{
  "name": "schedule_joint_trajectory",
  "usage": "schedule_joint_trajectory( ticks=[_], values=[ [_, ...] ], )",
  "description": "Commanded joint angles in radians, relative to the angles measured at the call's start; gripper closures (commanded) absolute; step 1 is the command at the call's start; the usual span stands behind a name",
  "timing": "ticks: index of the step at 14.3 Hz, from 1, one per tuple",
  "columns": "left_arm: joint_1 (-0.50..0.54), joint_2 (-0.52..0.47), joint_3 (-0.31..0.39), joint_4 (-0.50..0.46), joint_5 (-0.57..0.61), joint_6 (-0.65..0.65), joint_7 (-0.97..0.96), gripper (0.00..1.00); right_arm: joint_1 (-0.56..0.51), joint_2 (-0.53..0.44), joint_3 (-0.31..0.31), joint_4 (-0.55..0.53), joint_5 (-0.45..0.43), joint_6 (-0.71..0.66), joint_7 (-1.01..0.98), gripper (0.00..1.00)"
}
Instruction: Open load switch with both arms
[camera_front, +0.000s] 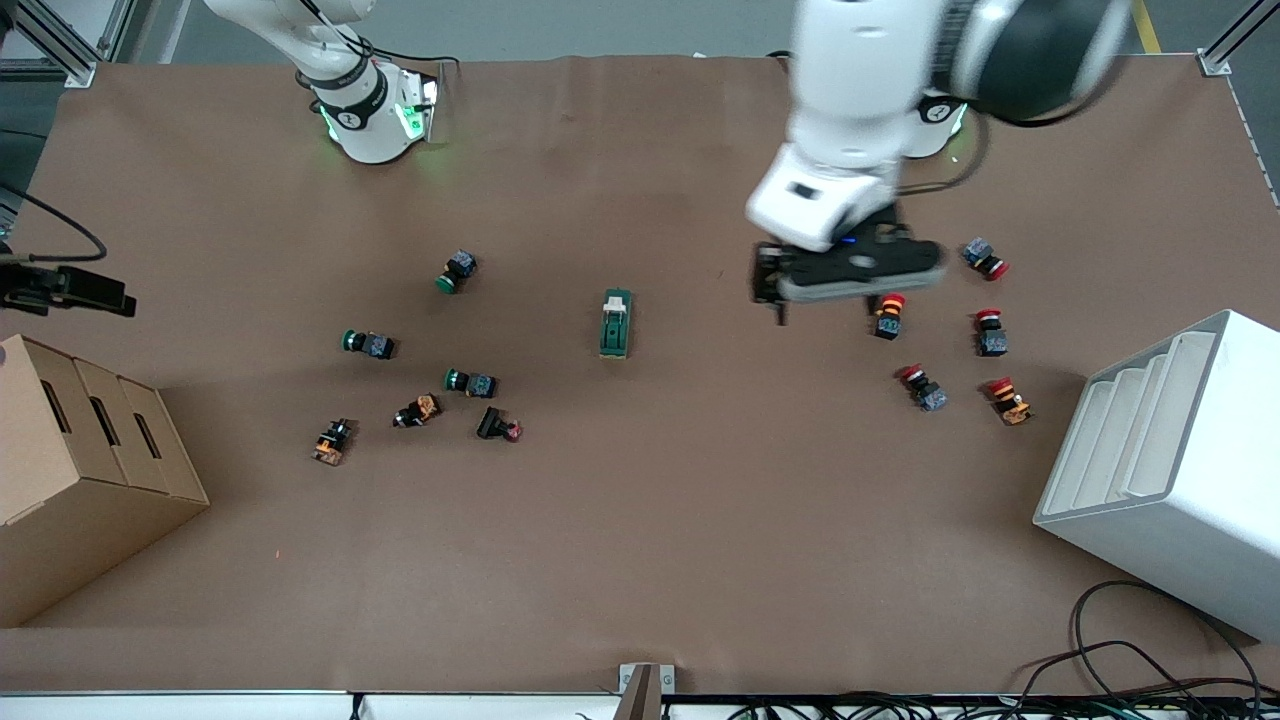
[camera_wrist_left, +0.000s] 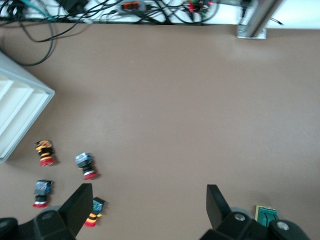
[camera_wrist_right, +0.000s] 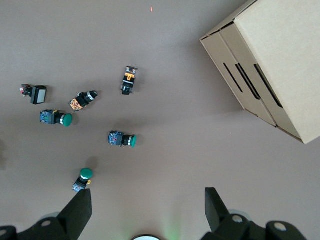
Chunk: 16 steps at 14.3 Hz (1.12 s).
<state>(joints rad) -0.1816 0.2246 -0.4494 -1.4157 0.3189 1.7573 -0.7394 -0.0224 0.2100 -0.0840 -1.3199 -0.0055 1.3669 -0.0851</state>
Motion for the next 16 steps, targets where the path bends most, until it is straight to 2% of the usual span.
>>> schedule_joint_trajectory(
  ticks=[1, 3, 6, 9, 16],
  values=[
    [0.108, -0.07, -0.005, -0.023, -0.089, -0.096, 0.037, 0.0, -0.008, -0.069, 0.009, -0.033, -0.005, -0.04, 0.001, 0.0],
    [0.168, -0.09, -0.003, -0.023, -0.097, -0.143, 0.084, 0.0, -0.007, -0.11, 0.009, -0.06, -0.005, -0.038, -0.011, 0.0],
    [0.241, -0.094, -0.003, -0.023, -0.118, -0.145, 0.207, 0.0, -0.007, -0.237, 0.007, -0.191, -0.005, -0.017, -0.011, 0.0],
    [0.335, -0.093, -0.003, -0.023, -0.217, -0.144, 0.302, 0.0, -0.002, -0.319, 0.012, -0.257, -0.011, -0.02, -0.013, 0.0],
    [0.379, -0.091, -0.003, -0.023, -0.245, -0.142, 0.446, 0.0, 0.001, -0.359, 0.029, -0.269, -0.028, -0.025, -0.016, 0.0]
  ],
)
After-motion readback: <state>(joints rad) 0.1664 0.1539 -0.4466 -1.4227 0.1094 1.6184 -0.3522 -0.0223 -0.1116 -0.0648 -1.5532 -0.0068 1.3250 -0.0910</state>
